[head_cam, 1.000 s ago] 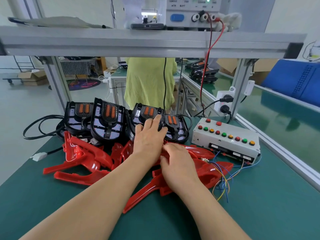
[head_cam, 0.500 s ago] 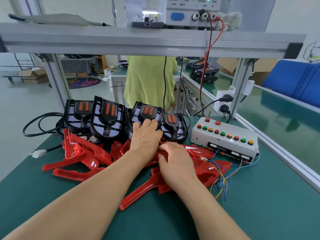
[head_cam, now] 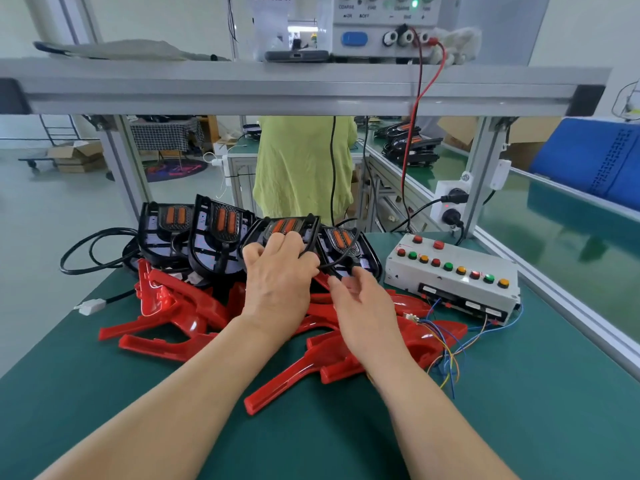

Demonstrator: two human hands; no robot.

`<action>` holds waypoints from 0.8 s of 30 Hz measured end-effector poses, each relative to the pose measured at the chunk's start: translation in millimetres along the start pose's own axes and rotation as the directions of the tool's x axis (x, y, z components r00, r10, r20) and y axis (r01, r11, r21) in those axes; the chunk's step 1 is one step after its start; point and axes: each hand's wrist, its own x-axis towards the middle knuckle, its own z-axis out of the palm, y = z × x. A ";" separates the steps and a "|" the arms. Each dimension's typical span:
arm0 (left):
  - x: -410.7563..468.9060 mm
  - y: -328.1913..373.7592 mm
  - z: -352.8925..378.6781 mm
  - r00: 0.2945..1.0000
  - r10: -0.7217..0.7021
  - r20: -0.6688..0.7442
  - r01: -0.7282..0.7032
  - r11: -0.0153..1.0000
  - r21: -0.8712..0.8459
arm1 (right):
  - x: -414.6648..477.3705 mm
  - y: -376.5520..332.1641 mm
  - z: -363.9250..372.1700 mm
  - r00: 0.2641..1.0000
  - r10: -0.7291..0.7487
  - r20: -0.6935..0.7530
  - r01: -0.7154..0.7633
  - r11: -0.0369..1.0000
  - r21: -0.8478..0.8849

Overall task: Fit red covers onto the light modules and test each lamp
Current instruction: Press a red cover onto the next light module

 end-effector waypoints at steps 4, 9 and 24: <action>-14.0 5.0 -13.8 0.995 -0.079 -0.062 0.078 0.997 -0.009 | -5.3 -0.2 6.0 0.993 0.006 0.121 -0.027 0.985 0.170; -28.9 11.8 -22.6 0.991 -0.111 -0.073 0.103 0.989 -0.104 | -13.1 -4.3 12.8 0.966 -0.126 0.224 0.058 0.957 0.286; -28.0 21.3 -50.9 0.943 -0.173 0.283 0.306 0.782 -0.543 | -7.1 5.2 16.9 0.939 -0.023 0.342 -0.243 0.659 0.712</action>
